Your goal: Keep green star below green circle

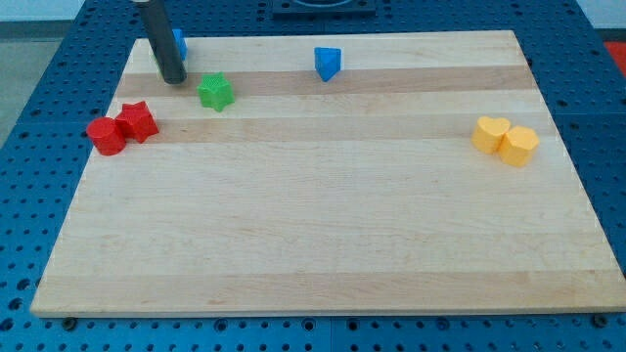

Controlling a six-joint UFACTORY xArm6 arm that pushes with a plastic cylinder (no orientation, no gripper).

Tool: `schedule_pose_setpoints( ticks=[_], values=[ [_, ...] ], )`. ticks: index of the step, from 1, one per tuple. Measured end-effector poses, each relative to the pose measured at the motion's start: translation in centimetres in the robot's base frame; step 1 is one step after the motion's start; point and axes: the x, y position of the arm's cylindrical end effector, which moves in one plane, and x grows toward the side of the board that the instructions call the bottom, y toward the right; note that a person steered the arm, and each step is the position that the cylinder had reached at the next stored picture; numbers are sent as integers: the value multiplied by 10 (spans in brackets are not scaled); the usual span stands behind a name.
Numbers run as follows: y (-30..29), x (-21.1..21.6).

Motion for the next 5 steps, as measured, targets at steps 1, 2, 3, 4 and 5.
schedule_pose_setpoints(
  ticks=[1, 2, 3, 4, 5],
  values=[
    [53, 0],
    [111, 6],
    [131, 44],
    [127, 67],
    [119, 56]
  ],
)
